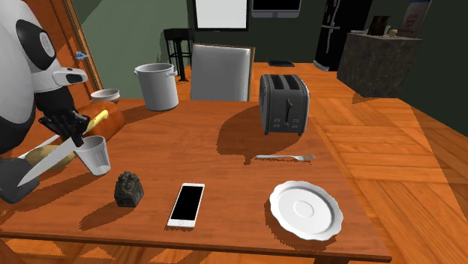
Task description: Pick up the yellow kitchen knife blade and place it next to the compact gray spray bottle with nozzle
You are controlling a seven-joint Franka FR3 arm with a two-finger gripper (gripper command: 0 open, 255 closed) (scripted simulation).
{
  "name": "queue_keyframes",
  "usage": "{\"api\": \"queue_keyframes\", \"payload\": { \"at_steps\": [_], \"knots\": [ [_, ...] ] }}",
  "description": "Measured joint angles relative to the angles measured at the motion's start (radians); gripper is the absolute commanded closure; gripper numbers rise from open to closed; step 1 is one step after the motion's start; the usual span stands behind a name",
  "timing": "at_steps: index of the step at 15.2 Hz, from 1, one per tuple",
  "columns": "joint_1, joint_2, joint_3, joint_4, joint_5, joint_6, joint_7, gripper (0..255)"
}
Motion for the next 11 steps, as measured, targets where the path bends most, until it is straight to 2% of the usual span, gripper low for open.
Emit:
{"api": "queue_keyframes", "payload": {
  "at_steps": [11],
  "knots": [
    [0.001,0.025,0.0,-0.115,-0.005,0.14,0.006,255]
  ]
}}
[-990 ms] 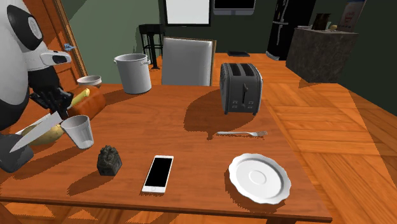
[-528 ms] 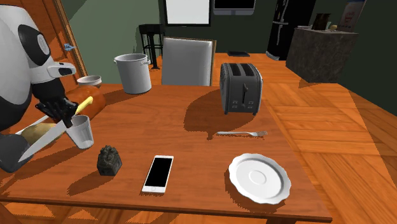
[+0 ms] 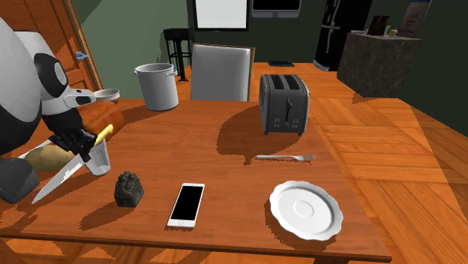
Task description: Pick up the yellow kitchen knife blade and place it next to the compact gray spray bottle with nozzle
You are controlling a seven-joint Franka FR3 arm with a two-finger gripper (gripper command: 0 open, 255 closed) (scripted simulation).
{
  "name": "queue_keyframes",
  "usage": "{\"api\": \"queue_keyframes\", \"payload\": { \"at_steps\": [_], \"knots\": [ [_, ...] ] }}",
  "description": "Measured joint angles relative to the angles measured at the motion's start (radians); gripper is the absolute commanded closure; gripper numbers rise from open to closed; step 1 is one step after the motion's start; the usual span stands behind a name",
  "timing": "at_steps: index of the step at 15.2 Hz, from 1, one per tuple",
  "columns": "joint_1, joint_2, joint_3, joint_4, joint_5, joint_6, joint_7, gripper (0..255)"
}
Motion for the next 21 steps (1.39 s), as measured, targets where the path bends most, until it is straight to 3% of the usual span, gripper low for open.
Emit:
{"api": "queue_keyframes", "payload": {
  "at_steps": [21],
  "knots": [
    [0.003,0.112,-0.004,-0.131,-0.021,0.243,0.016,255]
  ]
}}
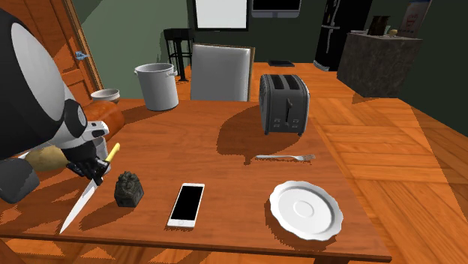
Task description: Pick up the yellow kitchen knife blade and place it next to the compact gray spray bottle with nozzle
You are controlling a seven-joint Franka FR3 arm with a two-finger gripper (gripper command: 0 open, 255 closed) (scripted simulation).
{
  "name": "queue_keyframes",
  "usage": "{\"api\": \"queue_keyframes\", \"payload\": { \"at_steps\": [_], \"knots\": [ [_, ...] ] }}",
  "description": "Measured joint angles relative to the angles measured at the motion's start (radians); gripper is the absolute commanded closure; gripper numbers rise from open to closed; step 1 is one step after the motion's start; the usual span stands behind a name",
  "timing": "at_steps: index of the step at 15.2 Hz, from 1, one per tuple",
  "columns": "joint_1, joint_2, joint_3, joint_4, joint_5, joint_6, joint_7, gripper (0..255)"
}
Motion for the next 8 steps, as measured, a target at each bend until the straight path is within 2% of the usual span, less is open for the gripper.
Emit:
{"api": "queue_keyframes", "payload": {
  "at_steps": [4,5,8],
  "knots": [
    [0.0,0.001,0.0,-0.002,0.0,0.003,0.001,255],
    [0.0,0.001,0.0,-0.002,0.0,0.003,0.001,0],
    [0.0,0.001,0.0,-0.002,0.0,0.003,0.001,0]
  ]
}}
